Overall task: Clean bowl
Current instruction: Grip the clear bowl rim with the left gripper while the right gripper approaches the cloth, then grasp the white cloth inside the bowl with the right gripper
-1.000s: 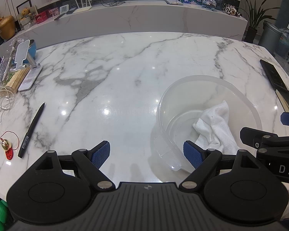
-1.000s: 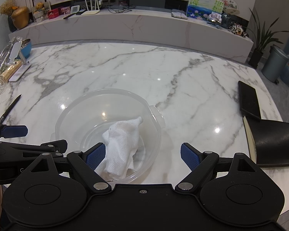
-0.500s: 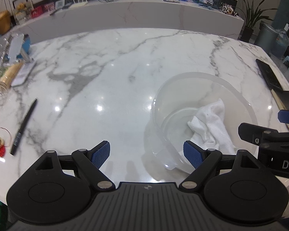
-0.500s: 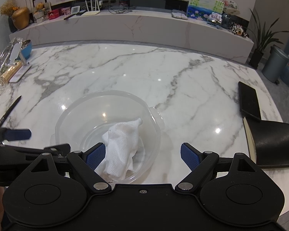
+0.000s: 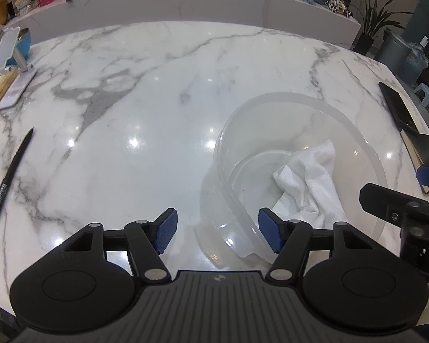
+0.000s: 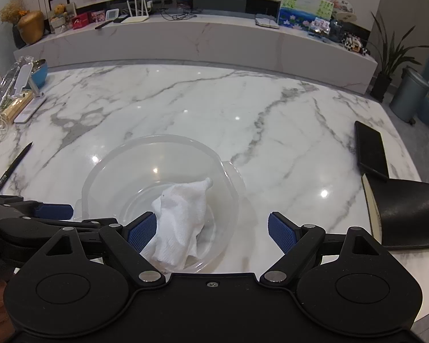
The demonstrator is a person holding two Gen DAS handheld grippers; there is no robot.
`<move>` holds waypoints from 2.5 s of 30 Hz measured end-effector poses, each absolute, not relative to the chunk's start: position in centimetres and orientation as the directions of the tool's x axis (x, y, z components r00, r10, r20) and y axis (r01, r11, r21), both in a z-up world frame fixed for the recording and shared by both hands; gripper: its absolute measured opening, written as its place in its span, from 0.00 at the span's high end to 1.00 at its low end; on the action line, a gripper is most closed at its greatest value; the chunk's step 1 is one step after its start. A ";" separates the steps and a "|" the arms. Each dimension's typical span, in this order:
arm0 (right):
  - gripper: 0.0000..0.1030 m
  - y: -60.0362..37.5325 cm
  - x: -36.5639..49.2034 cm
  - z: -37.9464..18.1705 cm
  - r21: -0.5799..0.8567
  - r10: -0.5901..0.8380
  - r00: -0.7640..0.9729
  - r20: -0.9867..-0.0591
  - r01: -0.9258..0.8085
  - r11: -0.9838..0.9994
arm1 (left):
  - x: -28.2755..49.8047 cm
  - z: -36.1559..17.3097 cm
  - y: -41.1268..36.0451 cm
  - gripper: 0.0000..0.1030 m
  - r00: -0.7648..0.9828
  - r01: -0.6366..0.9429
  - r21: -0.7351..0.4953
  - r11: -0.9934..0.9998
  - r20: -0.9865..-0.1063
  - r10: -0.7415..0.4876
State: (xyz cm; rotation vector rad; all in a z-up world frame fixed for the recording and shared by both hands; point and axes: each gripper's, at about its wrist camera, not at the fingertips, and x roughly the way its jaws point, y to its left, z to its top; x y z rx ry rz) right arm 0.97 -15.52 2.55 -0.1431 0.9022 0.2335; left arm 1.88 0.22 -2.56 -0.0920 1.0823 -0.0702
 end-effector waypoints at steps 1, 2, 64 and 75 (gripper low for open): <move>0.19 -15.5 1.0 2.6 -0.025 0.140 0.597 -0.790 -0.260 0.965 | 2.0 -2.7 0.2 0.46 0.463 0.012 -0.109 0.994 -0.880 -0.102; 0.19 -15.5 1.0 2.6 -0.025 0.140 0.597 -0.790 -0.259 0.966 | 2.1 -2.8 0.2 0.47 0.458 0.011 -0.108 0.994 -0.883 -0.101; 0.21 -11.8 -1.4 1.1 -0.060 0.273 0.479 -0.834 -0.572 0.818 | 2.2 -2.3 1.1 0.79 0.383 0.166 -0.041 0.985 -0.918 -0.102; 0.28 -11.2 -0.8 -0.9 -0.003 0.286 0.388 -0.876 -0.598 0.802 | 2.1 -2.3 1.0 0.79 0.386 0.163 -0.042 0.986 -0.917 -0.103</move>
